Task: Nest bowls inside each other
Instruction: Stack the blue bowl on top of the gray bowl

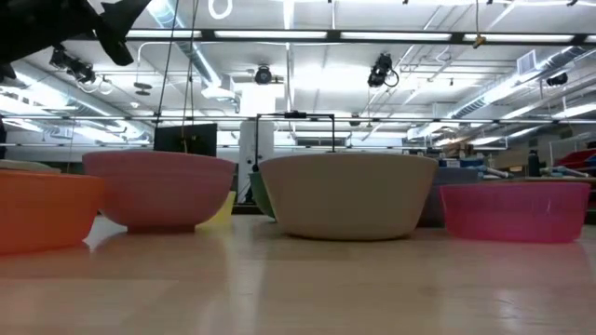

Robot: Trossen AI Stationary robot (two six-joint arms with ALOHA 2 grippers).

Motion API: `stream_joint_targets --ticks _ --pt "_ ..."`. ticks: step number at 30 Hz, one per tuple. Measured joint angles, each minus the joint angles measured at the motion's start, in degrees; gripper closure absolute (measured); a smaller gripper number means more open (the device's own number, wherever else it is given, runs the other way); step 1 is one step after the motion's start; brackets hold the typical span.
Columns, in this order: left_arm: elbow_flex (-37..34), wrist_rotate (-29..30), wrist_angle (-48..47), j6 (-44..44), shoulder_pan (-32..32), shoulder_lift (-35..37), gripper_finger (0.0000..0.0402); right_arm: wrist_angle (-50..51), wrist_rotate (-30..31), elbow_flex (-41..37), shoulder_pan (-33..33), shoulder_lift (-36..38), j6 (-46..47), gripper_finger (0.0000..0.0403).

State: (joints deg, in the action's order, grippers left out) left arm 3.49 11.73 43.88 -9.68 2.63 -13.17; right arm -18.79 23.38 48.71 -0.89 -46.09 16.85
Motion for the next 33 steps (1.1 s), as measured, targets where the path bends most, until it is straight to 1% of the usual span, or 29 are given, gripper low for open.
stream_joint_targets --ticks 5,12,13,15,16,17,19,22,23,24,26,28,30,33 --pt "0.02 0.09 -0.03 -1.39 0.0 0.0 0.0199 -0.29 0.0 0.0 0.19 -0.06 -3.37 0.027" --pt "0.04 -0.62 -0.03 -1.3 0.0 0.0 0.0199 -0.38 -0.9 -0.03 -0.2 -0.49 -2.98 0.027" --pt "0.05 -0.32 -0.04 -1.32 0.0 0.0 0.0199 -0.68 -1.09 -0.07 -0.24 -0.54 -3.38 0.027" --pt "0.74 2.57 -1.89 -1.16 0.0 0.0 0.0199 -1.81 -0.88 -0.02 -0.09 -0.74 -6.67 0.027" --pt "2.17 4.66 -5.41 -0.71 0.0 0.0 0.0199 -0.58 0.19 0.41 -0.09 -0.88 -9.95 0.027" --pt "4.42 7.05 -11.09 0.22 0.0 0.0 0.0199 2.35 2.04 1.5 -0.33 -1.64 -13.05 0.027" --pt "11.35 12.37 -28.55 0.82 0.0 -1.07 0.0199 12.85 9.4 5.4 -1.18 -3.99 -15.93 0.027" --pt "23.89 20.52 -53.8 -1.4 -0.01 -7.83 0.0199 33.68 22.89 13.3 -1.09 -10.41 -15.33 0.027" --pt "28.17 22.25 -61.45 -2.64 -0.02 -10.81 0.0199 41.38 26.42 16.16 -0.51 -13.11 -13.31 0.027" --pt "32.71 23.57 -69.28 -4.4 -0.05 -14.24 0.0199 48.99 28.28 19.17 0.35 -15.84 -10.35 0.027" --pt "41.14 24.93 -83.51 -8.46 -0.4 -21.15 0.0199 62.59 27.59 25.2 2.82 -21.53 -1.74 0.027" --pt "47.42 24.59 -94.84 -10.94 -0.84 -28.2 0.0199 74.24 22.79 29.41 5.61 -27.07 5.58 0.027" --pt "51.45 21.76 -101.56 -11.16 -1.04 -34.3 0.0199 82.4 18.41 31.56 7.76 -32.24 9.86 0.027" --pt "54.15 15.2 -106.4 -5.18 -1.63 -41.15 0.0199 89.95 15.46 32.27 10.21 -37.26 11.41 0.0264"
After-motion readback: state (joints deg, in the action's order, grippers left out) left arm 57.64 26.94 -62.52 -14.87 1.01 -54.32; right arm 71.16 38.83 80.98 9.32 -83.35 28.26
